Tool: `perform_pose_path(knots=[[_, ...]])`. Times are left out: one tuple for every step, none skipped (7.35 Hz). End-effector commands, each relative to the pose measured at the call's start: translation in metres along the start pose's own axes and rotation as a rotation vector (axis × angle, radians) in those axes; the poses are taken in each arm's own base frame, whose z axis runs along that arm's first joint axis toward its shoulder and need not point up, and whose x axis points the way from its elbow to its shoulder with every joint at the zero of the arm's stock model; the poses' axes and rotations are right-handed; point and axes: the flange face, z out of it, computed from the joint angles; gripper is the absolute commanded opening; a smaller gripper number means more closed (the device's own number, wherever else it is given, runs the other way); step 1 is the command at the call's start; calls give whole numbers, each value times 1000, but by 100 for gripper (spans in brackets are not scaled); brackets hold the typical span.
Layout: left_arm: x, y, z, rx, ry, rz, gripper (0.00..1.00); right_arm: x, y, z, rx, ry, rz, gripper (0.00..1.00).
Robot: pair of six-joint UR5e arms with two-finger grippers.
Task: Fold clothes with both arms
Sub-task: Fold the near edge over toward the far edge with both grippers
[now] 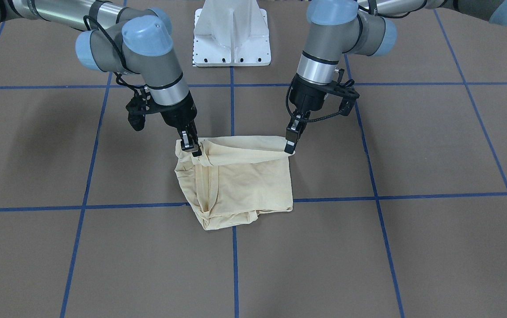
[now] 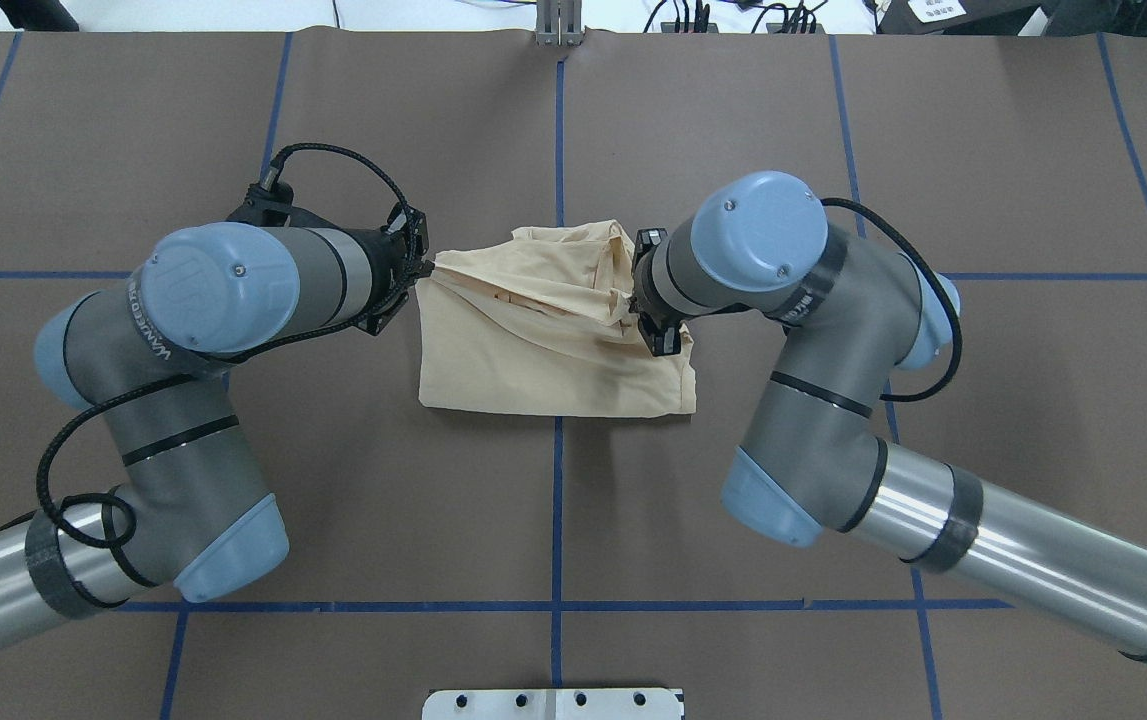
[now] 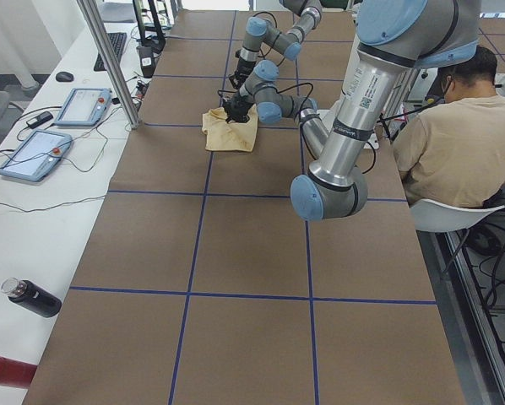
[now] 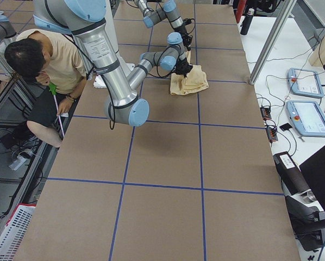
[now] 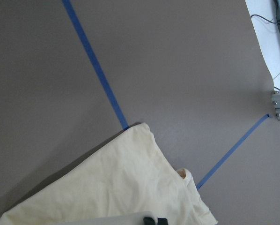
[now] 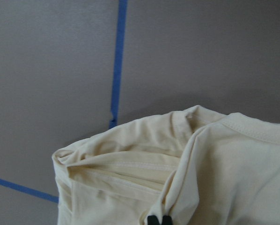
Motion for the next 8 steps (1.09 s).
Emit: perform_pose_path(knots=[[14, -20, 44, 30, 14, 7, 0, -64, -4, 24, 40, 38, -27, 0], [16, -23, 70, 45, 8, 18, 0, -88, -2, 41, 50, 38, -39, 0], [28, -34, 88, 76, 0, 49, 0, -115, 1, 63, 30, 11, -41, 0], [31, -47, 109, 88, 8, 110, 50, -133, -3, 77, 44, 6, -71, 8], [24, -58, 134, 96, 7, 150, 99, -139, -4, 83, 48, -1, -152, 97], [34, -74, 132, 113, 21, 169, 100, -148, -2, 77, 29, -33, -220, 100], [39, -80, 129, 119, 25, 185, 100, -167, -19, 69, 49, -48, -260, 100], [44, -81, 126, 116, 34, 185, 100, -180, -38, 68, 68, -45, -289, 100]])
